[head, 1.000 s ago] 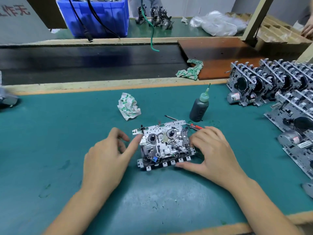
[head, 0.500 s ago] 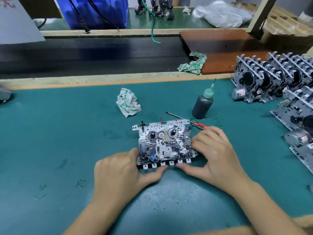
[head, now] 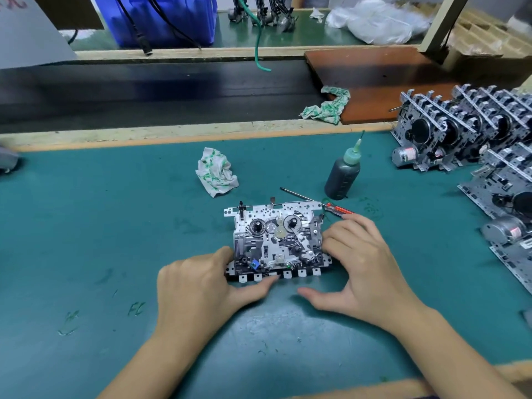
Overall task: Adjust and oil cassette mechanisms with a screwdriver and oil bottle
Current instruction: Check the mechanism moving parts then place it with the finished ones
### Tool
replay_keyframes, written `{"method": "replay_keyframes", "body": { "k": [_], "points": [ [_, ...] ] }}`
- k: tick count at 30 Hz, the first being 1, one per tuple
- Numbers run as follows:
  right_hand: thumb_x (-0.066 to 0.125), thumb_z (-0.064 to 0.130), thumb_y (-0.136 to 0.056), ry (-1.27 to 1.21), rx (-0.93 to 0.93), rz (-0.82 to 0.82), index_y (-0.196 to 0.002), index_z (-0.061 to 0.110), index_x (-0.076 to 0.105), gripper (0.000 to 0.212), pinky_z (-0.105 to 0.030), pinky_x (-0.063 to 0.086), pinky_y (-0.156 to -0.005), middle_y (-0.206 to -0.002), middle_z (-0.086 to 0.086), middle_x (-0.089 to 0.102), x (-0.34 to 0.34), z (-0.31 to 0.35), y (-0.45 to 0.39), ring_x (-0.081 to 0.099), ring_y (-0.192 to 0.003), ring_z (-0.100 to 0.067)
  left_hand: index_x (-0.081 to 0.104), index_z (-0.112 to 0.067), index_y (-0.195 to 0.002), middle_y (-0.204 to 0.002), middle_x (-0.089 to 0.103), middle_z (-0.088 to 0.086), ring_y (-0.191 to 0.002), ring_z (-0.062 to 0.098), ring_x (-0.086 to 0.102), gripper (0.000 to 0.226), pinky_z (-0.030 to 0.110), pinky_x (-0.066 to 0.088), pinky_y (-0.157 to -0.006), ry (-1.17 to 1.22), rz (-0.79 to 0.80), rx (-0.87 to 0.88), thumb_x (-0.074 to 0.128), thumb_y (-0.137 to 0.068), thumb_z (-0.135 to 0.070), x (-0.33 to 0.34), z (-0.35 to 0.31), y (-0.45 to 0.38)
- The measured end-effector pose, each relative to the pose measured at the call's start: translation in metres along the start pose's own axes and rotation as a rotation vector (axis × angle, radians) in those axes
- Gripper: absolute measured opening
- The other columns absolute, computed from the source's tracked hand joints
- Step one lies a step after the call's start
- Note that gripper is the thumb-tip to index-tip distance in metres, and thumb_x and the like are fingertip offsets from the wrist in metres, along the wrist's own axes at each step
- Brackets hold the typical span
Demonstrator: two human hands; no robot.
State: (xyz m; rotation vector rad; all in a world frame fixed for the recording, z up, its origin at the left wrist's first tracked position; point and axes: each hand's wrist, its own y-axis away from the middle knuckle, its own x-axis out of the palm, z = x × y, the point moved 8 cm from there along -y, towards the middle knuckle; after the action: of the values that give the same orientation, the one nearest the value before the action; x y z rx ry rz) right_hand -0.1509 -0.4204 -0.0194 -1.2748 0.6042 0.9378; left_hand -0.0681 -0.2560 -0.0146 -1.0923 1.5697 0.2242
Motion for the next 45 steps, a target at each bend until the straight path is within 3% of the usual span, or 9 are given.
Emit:
{"method": "replay_keyframes", "body": {
  "k": [6, 11, 14, 22, 29, 33, 37, 41, 45],
  "points": [
    [0.059, 0.054, -0.077, 0.087, 0.006, -0.038, -0.067, 0.008, 0.061, 0.047, -0.035, 0.039, -0.092, -0.076, -0.001, 0.062, 0.000, 0.003, 0.000, 0.059, -0.077, -0.023, 0.028, -0.025, -0.057, -0.034, 0.038, -0.004, -0.031, 0.016, 0.042, 0.067, 0.029, 0.037, -0.034, 0.071, 0.108, 0.073, 0.047, -0.051, -0.089, 0.007, 0.005, 0.000],
    [0.063, 0.062, -0.068, 0.120, 0.039, -0.044, -0.063, 0.009, 0.059, 0.053, -0.038, 0.038, -0.096, -0.075, 0.001, 0.062, -0.001, 0.004, 0.001, 0.061, -0.077, -0.021, 0.034, -0.019, -0.050, -0.034, 0.037, -0.007, -0.031, 0.012, 0.038, 0.066, 0.024, 0.038, -0.033, 0.142, 0.127, 0.125, 0.053, -0.054, -0.082, 0.008, 0.002, 0.002],
    [0.061, 0.060, -0.070, 0.154, 0.052, -0.084, -0.061, 0.009, 0.058, 0.052, -0.037, 0.037, -0.097, -0.072, 0.000, 0.063, -0.003, 0.005, 0.000, 0.061, -0.073, -0.021, 0.035, -0.018, -0.050, -0.035, 0.035, -0.007, -0.030, 0.011, 0.036, 0.064, 0.023, 0.037, -0.033, 0.149, 0.131, 0.174, 0.055, -0.057, -0.078, 0.007, 0.000, 0.003],
    [0.057, 0.052, -0.078, 0.179, -0.031, -0.005, -0.071, 0.006, 0.062, 0.047, -0.037, 0.038, -0.094, -0.080, -0.004, 0.064, 0.000, 0.000, -0.004, 0.062, -0.080, -0.024, 0.028, -0.026, -0.058, -0.037, 0.039, -0.008, -0.032, 0.009, 0.038, 0.051, 0.023, 0.038, -0.035, 0.137, 0.123, 0.196, 0.055, -0.065, -0.068, 0.005, 0.001, 0.004],
    [0.066, 0.056, -0.068, 0.064, -0.016, 0.000, -0.067, 0.006, 0.060, 0.050, -0.031, 0.037, -0.095, -0.076, -0.002, 0.061, 0.001, 0.005, 0.000, 0.058, -0.078, -0.024, 0.044, -0.014, -0.049, -0.034, 0.038, -0.002, -0.029, 0.019, 0.041, 0.055, 0.026, 0.034, -0.033, 0.024, 0.039, 0.101, 0.050, -0.071, -0.064, 0.002, 0.012, -0.001],
    [0.064, 0.056, -0.072, 0.077, -0.006, 0.013, -0.065, 0.006, 0.059, 0.050, -0.034, 0.039, -0.092, -0.076, -0.002, 0.061, 0.003, 0.005, 0.000, 0.058, -0.076, -0.025, 0.038, -0.017, -0.053, -0.035, 0.039, -0.004, -0.031, 0.019, 0.042, 0.067, 0.026, 0.035, -0.033, 0.039, 0.101, 0.158, 0.040, -0.073, -0.080, 0.004, 0.010, -0.002],
    [0.058, 0.053, -0.077, 0.122, -0.001, -0.009, -0.065, 0.007, 0.061, 0.048, -0.035, 0.038, -0.092, -0.079, -0.002, 0.064, 0.002, 0.005, -0.001, 0.061, -0.078, -0.024, 0.026, -0.022, -0.058, -0.034, 0.035, -0.003, -0.030, 0.019, 0.040, 0.066, 0.027, 0.032, -0.033, 0.016, 0.103, 0.118, 0.049, -0.057, -0.084, 0.004, 0.005, 0.000],
    [0.062, 0.056, -0.075, 0.080, 0.001, 0.003, -0.067, 0.006, 0.062, 0.050, -0.035, 0.039, -0.094, -0.078, -0.001, 0.063, 0.001, 0.003, -0.003, 0.059, -0.080, -0.024, 0.030, -0.021, -0.050, -0.032, 0.032, -0.001, -0.027, 0.021, 0.038, 0.060, 0.019, 0.021, -0.041, -0.060, 0.030, 0.014, 0.049, -0.062, -0.077, 0.004, 0.004, 0.001],
    [0.064, 0.059, -0.072, 0.059, -0.015, 0.007, -0.067, 0.008, 0.061, 0.052, -0.035, 0.039, -0.094, -0.077, -0.001, 0.061, 0.000, 0.004, -0.003, 0.058, -0.080, -0.024, 0.038, -0.016, -0.046, -0.032, 0.033, -0.001, -0.028, 0.021, 0.038, 0.064, 0.021, 0.022, -0.038, -0.054, 0.043, 0.032, 0.046, -0.065, -0.077, 0.006, 0.007, 0.000]
  ]
}}
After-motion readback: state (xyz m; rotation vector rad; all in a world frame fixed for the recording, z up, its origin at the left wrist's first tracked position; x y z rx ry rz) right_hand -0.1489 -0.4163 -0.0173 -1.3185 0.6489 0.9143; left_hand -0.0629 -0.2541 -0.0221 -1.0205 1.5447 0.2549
